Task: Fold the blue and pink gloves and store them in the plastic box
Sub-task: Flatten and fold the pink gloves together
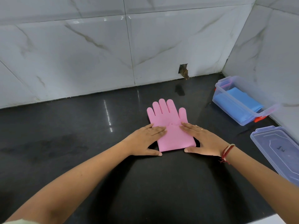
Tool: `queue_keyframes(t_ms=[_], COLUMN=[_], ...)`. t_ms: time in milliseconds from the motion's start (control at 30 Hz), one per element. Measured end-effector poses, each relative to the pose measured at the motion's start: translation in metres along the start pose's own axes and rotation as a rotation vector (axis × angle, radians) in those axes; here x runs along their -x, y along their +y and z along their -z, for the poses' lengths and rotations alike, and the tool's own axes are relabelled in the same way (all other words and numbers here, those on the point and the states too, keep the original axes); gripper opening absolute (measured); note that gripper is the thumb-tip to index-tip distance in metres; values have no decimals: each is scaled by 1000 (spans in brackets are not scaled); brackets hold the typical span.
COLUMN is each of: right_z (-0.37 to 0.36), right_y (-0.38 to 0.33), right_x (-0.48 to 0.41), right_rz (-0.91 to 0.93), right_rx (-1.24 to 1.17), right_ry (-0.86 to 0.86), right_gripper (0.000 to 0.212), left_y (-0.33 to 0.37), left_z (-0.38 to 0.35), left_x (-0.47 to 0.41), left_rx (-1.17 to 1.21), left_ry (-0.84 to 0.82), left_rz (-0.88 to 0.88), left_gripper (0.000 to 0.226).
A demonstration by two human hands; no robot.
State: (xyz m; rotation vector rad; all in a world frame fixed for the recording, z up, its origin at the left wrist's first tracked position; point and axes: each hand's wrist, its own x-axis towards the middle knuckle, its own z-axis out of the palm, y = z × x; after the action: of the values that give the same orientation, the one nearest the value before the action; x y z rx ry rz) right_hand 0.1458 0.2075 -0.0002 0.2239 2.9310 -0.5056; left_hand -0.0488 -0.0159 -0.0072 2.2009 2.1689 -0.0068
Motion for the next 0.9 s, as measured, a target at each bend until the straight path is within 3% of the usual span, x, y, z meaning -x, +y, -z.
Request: queue_keyframes(t_ms=[200,267,333,433,600,700,900], right_z=[4,6,6,10,9,8,12], right_y=[-1,-2,-4,-11,-25,-33,-34], right_x=[1,1,-2,-14,-23,-26,-44], right_rz=[39,8,-30,-137,-256,-243,-329], right_rx=[-27,-51,-153,-360,-586,-474,-394], right_ry=[84,63,151,304,241,265,305], right_gripper=[75,76,59,30,50,42,37], left_y=[4,11,14,9,12,21,29], left_z=[1,6,14,33,34,19,8], left_x=[-6,-11,-16,-27,-20,-9,-14], left_rx=[95,266,453,664,1054,1050,812], left_ry=[125,247,342,328,408,448,536], left_rz=[9,159,315,469,624,622,752], left_gripper=[52,49,49,51,61,71,43])
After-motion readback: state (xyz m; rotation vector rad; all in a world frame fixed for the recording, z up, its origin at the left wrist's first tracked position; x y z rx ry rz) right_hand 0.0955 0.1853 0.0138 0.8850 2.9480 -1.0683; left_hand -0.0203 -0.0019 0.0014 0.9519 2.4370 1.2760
